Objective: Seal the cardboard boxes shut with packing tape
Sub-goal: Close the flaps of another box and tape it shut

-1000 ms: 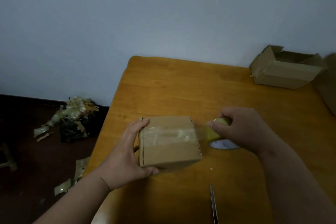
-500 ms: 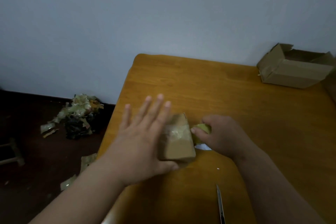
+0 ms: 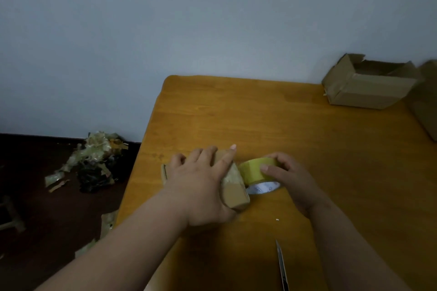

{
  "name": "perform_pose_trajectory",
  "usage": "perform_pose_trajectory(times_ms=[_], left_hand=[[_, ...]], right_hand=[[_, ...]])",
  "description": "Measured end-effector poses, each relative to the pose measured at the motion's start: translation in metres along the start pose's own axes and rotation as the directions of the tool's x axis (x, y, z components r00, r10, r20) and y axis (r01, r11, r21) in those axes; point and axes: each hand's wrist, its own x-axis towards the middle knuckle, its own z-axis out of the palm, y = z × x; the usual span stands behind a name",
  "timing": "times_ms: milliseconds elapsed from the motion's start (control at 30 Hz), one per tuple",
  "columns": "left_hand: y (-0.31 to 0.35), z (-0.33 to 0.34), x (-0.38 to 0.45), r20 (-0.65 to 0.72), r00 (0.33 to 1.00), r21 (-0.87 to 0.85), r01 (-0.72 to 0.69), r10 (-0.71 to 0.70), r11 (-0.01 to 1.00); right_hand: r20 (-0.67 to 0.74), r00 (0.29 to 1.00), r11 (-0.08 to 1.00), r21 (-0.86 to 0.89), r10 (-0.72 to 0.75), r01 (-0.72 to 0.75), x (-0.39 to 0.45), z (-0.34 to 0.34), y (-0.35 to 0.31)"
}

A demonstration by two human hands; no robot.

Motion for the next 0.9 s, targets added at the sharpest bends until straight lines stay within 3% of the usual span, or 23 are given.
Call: perform_pose_trajectory(times_ms=[100,200,367,533,700,800,900], left_hand=[[-0.006,0.002,-0.006,-0.068,0.997,-0.067,-0.026,0.021,0.997],[-0.011,-0.001,-0.014,-0.14,0.988,-0.212,-0.096,0.066,0.973],[-0.031,0.018,-0.023,-0.256,0.965,-0.584,-0.208,0.065,0.785],[-0.054,0.031,-0.033,-0.256,0.966,-0.622,-0.189,0.031,0.76],[-0.081,0.039,-0.049,-0.174,0.985,-0.68,-0.137,0.023,0.72],[-0.092,0.044,-0.057,-0.151,0.989,-0.752,-0.115,0.001,0.649],[-0.096,0.054,-0.06,-0.178,0.984,-0.758,-0.12,-0.027,0.641]], right_hand=[[0.045,0.999,0.994,0.108,0.005,-0.01,-0.003,-0.001,0.005],[0.056,0.994,0.977,0.197,-0.094,0.081,-0.005,-0.01,-0.013],[0.151,0.953,0.944,0.246,-0.263,0.221,-0.01,-0.021,-0.062],[0.256,0.944,0.975,0.12,-0.21,0.184,-0.005,0.011,-0.069],[0.345,0.915,0.967,0.212,-0.209,0.141,-0.006,0.042,-0.079],[0.326,0.918,0.974,0.056,-0.225,0.219,-0.009,0.058,-0.091],[0.249,0.935,0.941,-0.161,-0.254,0.298,-0.012,0.061,-0.103]])
